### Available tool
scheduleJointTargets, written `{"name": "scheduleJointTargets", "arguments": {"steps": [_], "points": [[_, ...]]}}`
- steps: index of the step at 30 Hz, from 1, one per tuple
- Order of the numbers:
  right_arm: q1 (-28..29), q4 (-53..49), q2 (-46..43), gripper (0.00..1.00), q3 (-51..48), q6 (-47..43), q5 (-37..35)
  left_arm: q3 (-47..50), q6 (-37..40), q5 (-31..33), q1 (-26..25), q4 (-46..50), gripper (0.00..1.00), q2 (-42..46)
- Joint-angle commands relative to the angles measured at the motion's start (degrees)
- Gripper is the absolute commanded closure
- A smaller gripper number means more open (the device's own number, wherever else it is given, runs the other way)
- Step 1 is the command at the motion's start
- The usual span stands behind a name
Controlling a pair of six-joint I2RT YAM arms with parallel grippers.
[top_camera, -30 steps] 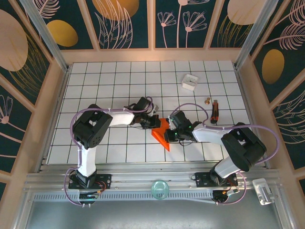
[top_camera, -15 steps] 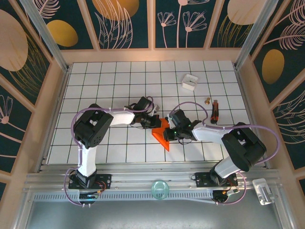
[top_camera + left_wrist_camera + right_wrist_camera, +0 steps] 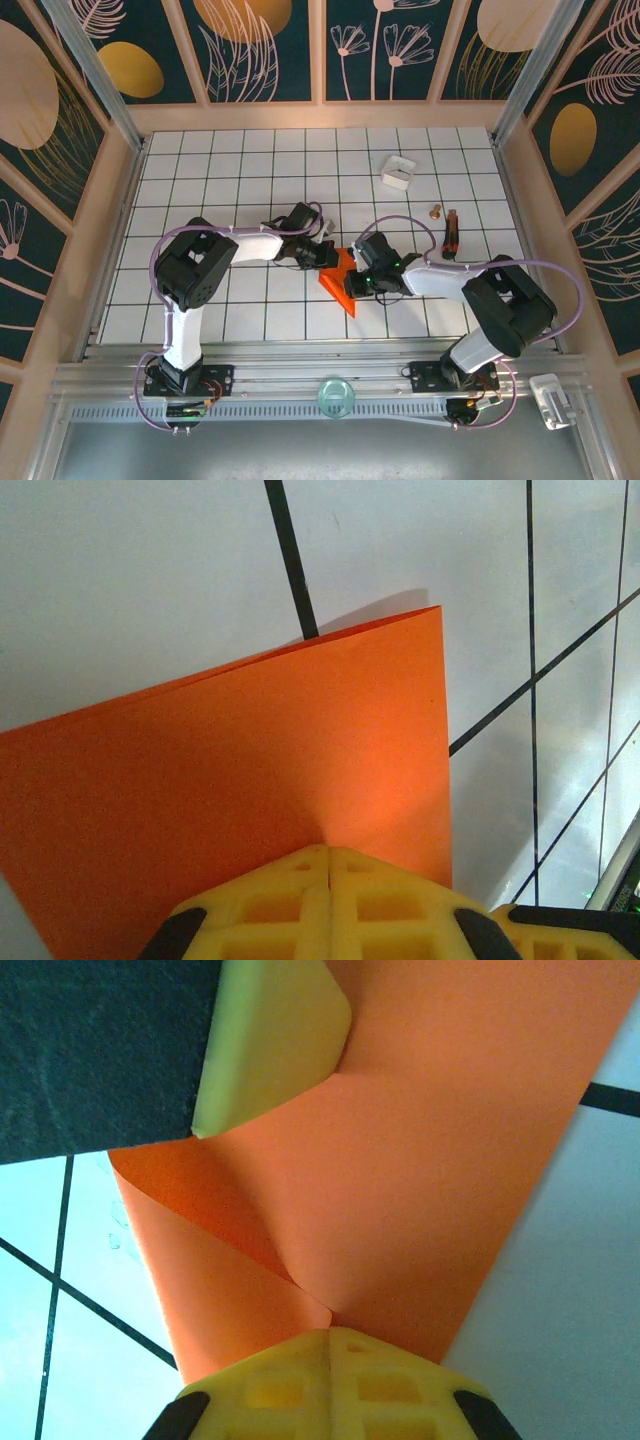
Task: Fold a paper plane with a square sheet of paper (pick it up from the middle)
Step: Perform the third fold on the triangle at the bottom-center of the table.
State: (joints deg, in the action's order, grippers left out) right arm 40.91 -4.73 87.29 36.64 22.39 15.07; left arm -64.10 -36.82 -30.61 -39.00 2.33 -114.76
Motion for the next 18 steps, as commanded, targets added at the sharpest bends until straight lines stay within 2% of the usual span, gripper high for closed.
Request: {"name": "scheduleJointTargets", "arguments": {"steps": [1, 18], "points": [[-0.3, -0.1, 1.5, 1.00, -0.6, -0.9, -1.1, 0.0, 1.3, 1.5, -0.2, 4.3, 1.00, -2.6], [-0.3, -1.6, 1.0, 1.00, 2.0, -2.1, -0.6, -0.3, 1.4, 1.1, -0.2, 4.4, 1.00, -2.9]]}}
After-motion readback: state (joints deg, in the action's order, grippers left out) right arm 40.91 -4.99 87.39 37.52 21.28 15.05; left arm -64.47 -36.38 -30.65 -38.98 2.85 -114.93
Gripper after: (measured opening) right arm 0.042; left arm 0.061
